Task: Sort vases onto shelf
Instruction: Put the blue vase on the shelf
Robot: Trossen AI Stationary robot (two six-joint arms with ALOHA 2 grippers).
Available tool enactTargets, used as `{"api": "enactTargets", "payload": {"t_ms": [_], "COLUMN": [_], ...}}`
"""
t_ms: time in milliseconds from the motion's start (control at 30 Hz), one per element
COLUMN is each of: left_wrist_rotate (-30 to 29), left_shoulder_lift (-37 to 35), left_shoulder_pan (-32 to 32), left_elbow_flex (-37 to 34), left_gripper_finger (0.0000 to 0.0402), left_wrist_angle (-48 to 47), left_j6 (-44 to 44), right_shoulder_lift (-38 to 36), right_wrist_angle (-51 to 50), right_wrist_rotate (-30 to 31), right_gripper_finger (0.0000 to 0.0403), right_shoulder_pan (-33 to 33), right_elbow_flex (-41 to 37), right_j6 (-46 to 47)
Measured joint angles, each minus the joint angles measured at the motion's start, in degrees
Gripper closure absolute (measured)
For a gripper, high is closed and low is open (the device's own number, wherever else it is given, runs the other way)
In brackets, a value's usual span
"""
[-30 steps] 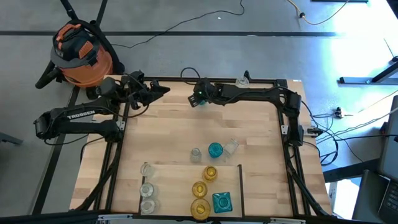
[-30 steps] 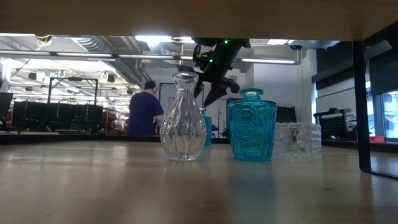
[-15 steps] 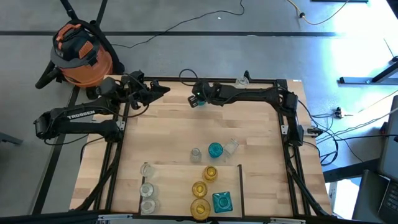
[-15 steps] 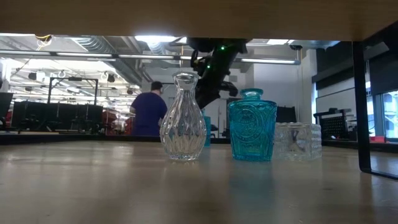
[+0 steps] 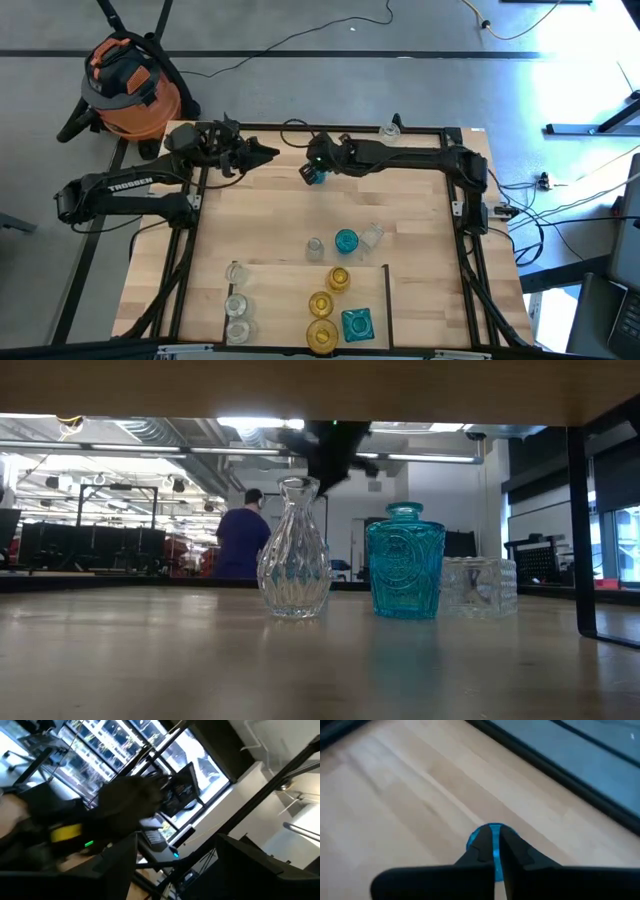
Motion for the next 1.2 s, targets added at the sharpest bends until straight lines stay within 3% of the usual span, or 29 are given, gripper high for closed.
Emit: {"api": "enactTargets", "payload": {"t_ms": [200, 300, 433, 600, 867, 1000, 1200], "left_wrist_rotate": [0.0, -0.02, -0.04, -1.4, -9.54, -12.93, -14.97], "left_shoulder_lift": [0.02, 0.01, 0.01, 0.02, 0.0, 0.0, 0.0], "left_shoulder_pan": [0.0, 0.0, -0.01, -0.11, -0.17, -0.18, -0.17], "left_elbow_flex": [0.0, 0.0, 0.0, 0.0, -0.02, -0.02, -0.02], "left_gripper_finger": [0.014, 0.014, 0.014, 0.014, 0.014, 0.014, 0.014], "left_wrist_angle": [-2.21, -2.19, -2.17, -2.1, -1.56, -1.54, -1.55], "left_j6": [-0.06, -0.1, -0.54, -0.6, -8.5, -12.03, -12.63], "right_shoulder_lift": [-6.39, -7.67, -6.43, -3.52, 0.18, 1.83, 5.15], "right_wrist_angle": [-4.67, -4.82, -2.96, 1.34, -3.54, -3.03, -2.87], "right_wrist_rotate": [2.46, -2.31, -3.03, -9.45, -8.08, -8.04, -9.64], "right_gripper_finger": [0.0403, 0.0402, 0.0395, 0.0339, 0.0215, 0.0198, 0.021], "right_shoulder_pan": [4.09, 4.42, 3.87, 1.04, -1.8, -2.6, -3.31], "right_elbow_flex": [0.82, 0.87, 0.65, 0.74, 0.71, 0.71, 0.7], "right_j6": [-1.47, -1.48, -1.44, 3.22, 2.97, 2.85, 2.57]}}
